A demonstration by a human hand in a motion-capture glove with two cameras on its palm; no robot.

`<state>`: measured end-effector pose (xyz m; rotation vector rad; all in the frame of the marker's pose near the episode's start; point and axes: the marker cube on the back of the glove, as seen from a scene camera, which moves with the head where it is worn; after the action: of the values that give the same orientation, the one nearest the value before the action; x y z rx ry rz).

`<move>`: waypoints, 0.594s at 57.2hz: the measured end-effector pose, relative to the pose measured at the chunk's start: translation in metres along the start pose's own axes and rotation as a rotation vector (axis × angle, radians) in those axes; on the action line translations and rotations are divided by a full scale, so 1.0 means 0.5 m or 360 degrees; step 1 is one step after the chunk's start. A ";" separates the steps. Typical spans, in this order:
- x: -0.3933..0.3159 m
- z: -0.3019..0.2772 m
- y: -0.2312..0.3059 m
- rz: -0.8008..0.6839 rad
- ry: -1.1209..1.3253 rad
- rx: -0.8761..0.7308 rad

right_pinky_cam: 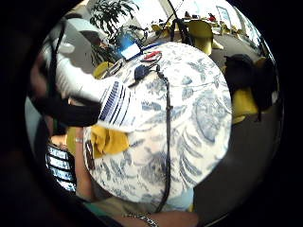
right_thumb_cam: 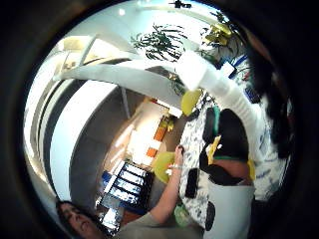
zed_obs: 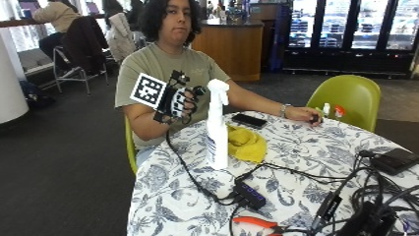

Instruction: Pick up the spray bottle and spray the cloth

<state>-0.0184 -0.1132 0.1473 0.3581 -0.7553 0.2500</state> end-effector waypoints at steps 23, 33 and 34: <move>-0.015 0.010 0.009 0.0018 -0.0089 -0.0113; -0.020 -0.030 0.072 -0.0033 0.0079 -0.0157; -0.019 -0.034 0.079 -0.0031 0.0086 -0.0160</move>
<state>-0.0283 -0.0714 0.1380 0.2625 -0.7081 0.2018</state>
